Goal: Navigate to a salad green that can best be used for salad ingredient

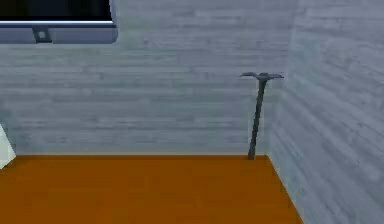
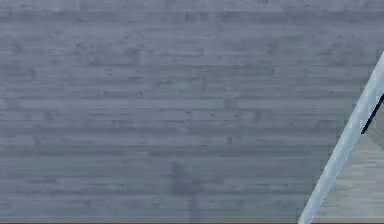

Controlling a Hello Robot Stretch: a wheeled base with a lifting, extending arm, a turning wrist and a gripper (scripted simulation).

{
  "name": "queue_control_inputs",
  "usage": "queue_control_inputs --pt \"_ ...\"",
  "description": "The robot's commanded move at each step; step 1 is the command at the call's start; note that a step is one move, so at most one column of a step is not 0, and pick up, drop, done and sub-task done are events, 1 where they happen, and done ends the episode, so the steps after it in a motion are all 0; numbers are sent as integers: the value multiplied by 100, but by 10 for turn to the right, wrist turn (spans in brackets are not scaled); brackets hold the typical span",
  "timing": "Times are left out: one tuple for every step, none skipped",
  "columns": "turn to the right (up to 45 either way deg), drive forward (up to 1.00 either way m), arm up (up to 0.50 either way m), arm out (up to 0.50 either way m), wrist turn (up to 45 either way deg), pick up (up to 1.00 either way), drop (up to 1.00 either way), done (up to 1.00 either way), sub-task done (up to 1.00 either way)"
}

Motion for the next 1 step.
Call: queue_control_inputs --pt "-450 0 0 0 0 0 0 0 0"
